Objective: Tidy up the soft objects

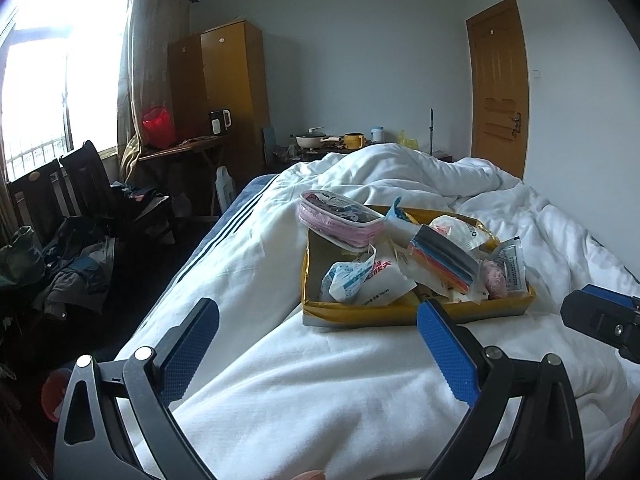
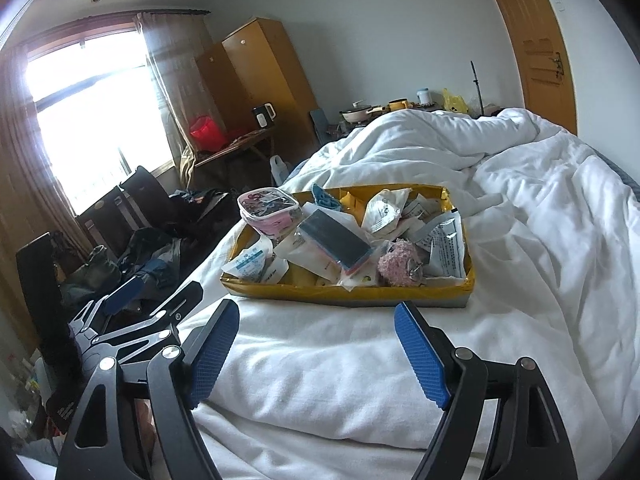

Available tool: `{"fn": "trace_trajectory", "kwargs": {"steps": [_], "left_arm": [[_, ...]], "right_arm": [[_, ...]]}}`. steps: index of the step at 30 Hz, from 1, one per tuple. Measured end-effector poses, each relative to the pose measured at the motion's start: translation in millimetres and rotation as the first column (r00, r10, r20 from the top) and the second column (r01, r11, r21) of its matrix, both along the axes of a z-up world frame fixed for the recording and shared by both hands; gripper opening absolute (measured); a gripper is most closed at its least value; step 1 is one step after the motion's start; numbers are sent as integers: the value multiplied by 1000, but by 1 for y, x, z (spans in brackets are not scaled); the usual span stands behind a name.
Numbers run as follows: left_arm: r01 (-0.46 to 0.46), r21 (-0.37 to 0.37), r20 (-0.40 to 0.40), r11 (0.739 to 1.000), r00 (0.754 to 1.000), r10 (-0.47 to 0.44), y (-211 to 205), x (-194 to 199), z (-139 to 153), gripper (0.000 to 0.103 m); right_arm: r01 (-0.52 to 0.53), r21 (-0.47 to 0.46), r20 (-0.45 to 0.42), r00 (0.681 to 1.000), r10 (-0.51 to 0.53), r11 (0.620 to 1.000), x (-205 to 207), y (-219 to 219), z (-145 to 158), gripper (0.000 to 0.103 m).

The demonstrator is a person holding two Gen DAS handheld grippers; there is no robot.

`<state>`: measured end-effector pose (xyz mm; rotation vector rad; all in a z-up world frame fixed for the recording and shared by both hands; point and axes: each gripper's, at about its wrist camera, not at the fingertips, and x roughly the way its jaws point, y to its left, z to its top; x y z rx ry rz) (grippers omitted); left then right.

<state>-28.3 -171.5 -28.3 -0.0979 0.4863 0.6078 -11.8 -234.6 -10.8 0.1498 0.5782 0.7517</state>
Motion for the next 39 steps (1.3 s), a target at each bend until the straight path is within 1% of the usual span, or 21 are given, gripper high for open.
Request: {"fn": "trace_trajectory", "kwargs": {"steps": [2, 4, 9, 12, 19, 32, 39], "left_arm": [[0, -7, -2, 1000, 1000, 0, 1, 0, 0, 99], [1, -16, -4, 1000, 1000, -1, 2, 1, 1, 99], [2, -33, -13, 999, 1000, -2, 4, 3, 1, 100], [4, -29, -13, 1000, 1000, -5, 2, 4, 1, 100], [7, -26, -14, 1000, 1000, -7, 0, 5, 0, 100], [8, -24, -15, 1000, 1000, -8, 0, 6, 0, 100], [7, -24, -14, 1000, 1000, -7, -1, 6, 1, 100]], "right_arm": [[9, -4, 0, 1000, -9, 1000, 0, 0, 1, 84], [27, -26, 7, 1000, -27, 999, 0, 2, 2, 84], [97, -79, 61, 994, -92, 992, -5, 3, 8, 84], [125, -96, 73, 990, -118, 987, -5, 1, 9, 84], [139, -102, 76, 988, -131, 985, -2, -2, 9, 84], [169, -112, 113, 981, -156, 979, -10, -4, 10, 84], [171, -113, 107, 981, -159, 979, -10, -6, 9, 84]]}}
